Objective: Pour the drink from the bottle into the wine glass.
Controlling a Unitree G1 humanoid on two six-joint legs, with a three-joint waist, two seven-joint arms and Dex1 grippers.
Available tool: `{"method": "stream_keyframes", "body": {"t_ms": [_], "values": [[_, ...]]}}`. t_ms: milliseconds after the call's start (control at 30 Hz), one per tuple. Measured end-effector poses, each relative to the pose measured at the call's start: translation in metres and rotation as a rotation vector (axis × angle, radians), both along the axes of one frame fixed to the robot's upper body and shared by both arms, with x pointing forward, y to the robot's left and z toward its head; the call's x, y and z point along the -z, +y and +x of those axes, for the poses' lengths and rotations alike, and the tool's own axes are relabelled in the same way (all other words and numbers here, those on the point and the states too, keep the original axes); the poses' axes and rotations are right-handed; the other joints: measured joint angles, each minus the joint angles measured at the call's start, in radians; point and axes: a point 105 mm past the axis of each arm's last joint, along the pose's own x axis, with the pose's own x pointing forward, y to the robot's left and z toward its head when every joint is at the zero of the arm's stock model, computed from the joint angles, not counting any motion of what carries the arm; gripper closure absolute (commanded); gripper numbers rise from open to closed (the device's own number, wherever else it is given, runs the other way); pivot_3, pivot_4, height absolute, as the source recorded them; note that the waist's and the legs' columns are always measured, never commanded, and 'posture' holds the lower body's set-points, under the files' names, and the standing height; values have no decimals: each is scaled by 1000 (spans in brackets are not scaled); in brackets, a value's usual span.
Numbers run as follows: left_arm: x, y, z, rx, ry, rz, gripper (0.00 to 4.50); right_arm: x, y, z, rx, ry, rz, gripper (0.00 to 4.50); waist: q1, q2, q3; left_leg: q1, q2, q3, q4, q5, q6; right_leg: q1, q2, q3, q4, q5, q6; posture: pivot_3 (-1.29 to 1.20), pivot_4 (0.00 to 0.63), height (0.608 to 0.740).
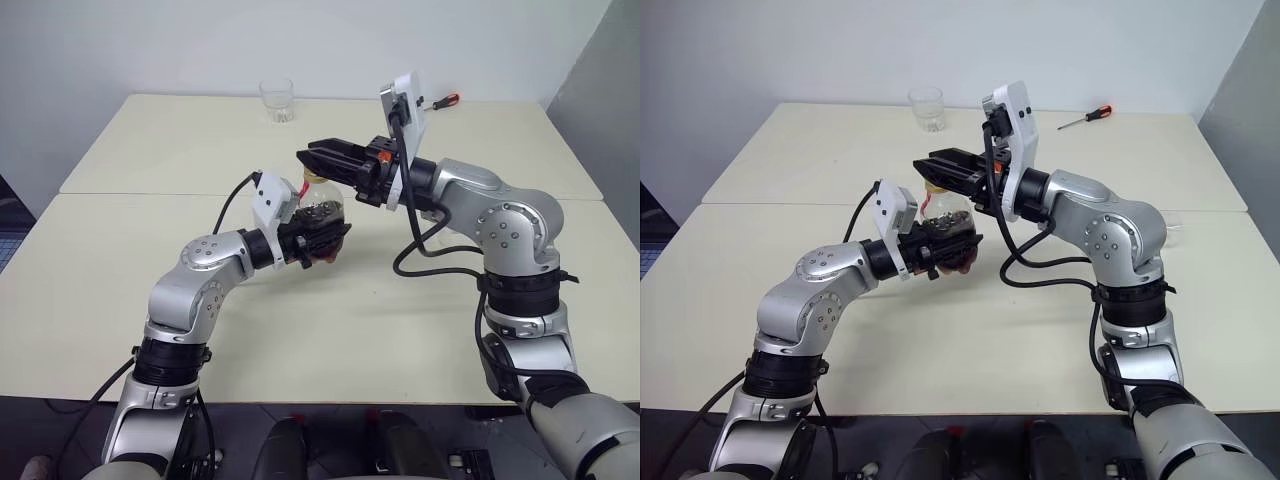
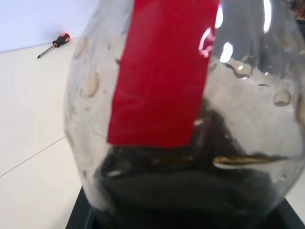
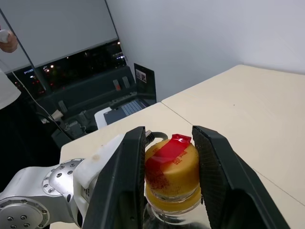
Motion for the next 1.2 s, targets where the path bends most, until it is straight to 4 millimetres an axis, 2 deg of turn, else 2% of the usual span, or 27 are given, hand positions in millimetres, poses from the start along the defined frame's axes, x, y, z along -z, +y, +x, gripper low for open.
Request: {"method": "stream_keyframes", "body": {"t_ms": [600,800,967,1200], "values": [[-4,-1,-9,17,-21,-7,2505,-8,-2,-1,-59,27,14,3301,0,0,0,0,0,0,0,0,0,0,0,0,0,0,0,0,150,740],[-8,-8,-17,74,-34,-11,2505,-12,-8,-17,-162,-42,-34,3301,0,0,0,0,0,0,0,0,0,0,0,0,-1,0,0,0,150,740],[-6,-14,-25,127,-24,-12,2505,-7,-7,-30,-278,-148,-104,3301,0,0,0,0,0,0,0,0,0,0,0,0,-1,0,0,0,150,740],[-1,-14,-33,169,13,-14,2505,-1,-3,-36,-389,-214,-136,3301,-1,0,0,0,0,0,0,0,0,0,1,0,-1,0,0,0,150,740]]}}
